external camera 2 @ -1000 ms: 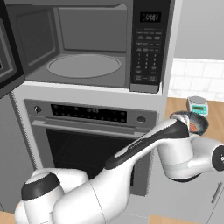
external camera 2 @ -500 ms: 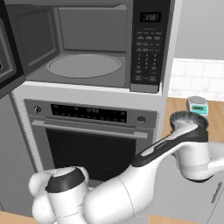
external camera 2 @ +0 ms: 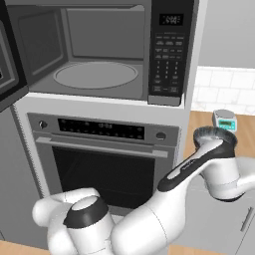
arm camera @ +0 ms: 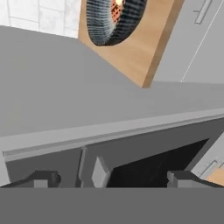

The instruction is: Open the microwave, place the bowl with waffle inside the microwave, then close the microwave door and turn it on.

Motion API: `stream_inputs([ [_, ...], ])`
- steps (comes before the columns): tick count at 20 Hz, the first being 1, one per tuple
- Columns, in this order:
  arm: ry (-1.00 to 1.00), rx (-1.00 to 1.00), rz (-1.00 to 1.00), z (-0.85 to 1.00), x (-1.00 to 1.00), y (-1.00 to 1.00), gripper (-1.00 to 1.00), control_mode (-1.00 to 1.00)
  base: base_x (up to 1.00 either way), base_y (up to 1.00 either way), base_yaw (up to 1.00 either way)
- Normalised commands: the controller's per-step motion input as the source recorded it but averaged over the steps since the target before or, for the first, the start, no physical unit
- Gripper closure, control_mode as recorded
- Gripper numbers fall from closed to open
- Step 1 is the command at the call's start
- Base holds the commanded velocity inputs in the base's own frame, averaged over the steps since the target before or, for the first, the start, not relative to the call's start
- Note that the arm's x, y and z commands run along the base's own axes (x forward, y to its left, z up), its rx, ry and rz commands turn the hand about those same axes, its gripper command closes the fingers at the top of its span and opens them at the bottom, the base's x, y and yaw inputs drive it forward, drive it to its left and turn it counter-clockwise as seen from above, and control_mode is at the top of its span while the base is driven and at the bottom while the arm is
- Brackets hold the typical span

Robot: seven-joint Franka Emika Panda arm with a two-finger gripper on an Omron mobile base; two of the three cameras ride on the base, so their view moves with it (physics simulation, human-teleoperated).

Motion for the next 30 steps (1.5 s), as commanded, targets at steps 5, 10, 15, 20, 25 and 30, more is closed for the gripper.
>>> stream_inputs([
  [5,0.00,-0.03,-0.04,-0.19,0.30,0.00,-1.00,-1.00,0.00,0.00,0.00],
  [10,0.00,0.00,-0.09,-0.10,0.25,0.00,-1.00,-1.00,0.00,0.00,0.00],
  [15,0.04,0.00,-0.18,-0.07,0.18,0.00,-1.00,-1.00,0.00,0.00,0.00],
  [20,0.02,0.00,-0.02,-0.10,0.16,-0.08,-1.00,-1.00,0.00,0.00,0.00],
  [25,0.00,0.00,0.00,-0.07,0.24,-0.16,-1.00,-1.00,0.00,0.00,0.00],
  [30,0.00,0.00,0.00,0.00,0.25,-0.29,-1.00,-1.00,0.00,0.00,0.00],
])
